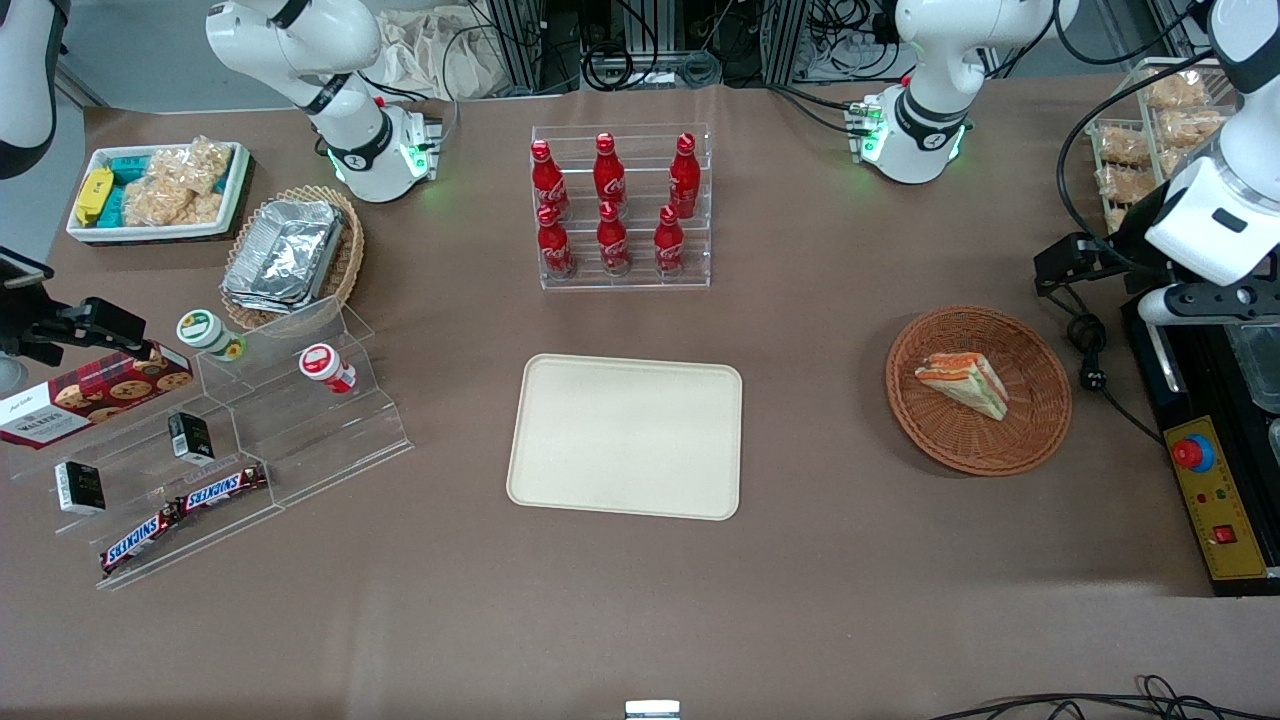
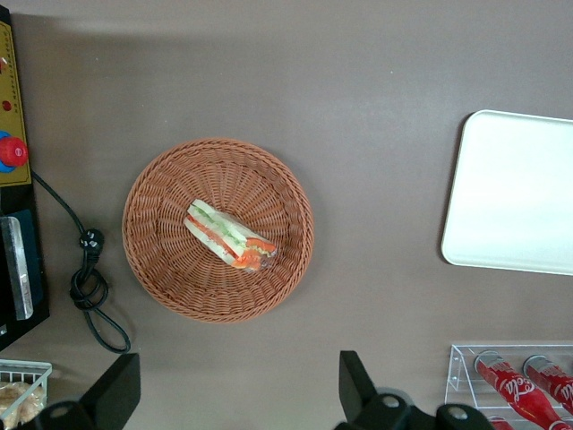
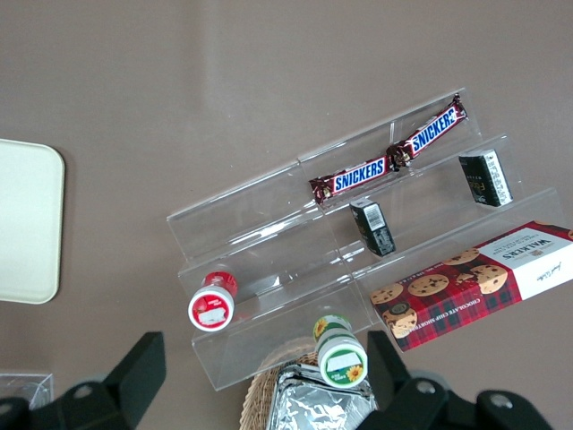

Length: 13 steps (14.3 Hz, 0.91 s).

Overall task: Place sandwich from basket to tray
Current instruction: 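Move the left gripper over the wicker basket above the wrapped sandwich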

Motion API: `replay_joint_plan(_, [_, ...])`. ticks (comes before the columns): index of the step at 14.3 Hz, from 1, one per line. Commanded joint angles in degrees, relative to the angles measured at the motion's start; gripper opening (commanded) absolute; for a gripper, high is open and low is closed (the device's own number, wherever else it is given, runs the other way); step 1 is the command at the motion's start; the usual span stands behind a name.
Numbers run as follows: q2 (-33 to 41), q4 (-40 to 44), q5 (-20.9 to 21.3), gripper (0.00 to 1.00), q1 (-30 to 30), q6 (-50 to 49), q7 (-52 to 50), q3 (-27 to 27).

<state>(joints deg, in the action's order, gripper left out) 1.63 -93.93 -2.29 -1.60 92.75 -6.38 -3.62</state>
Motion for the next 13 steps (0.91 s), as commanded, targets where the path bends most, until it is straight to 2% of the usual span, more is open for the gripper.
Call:
replay_joint_plan(1, [-0.58,1.21,0.27,1.0,-0.42,-0.82,0.67,0.45])
replay_joint_plan(8, [-0.84,1.12,-0.34,1.0,-0.25,-2.49,-1.43,0.98])
replay_joint_plan(13, [0.21,-2.65,-0.96,1.0,-0.34,-1.35,-15.57,2.48])
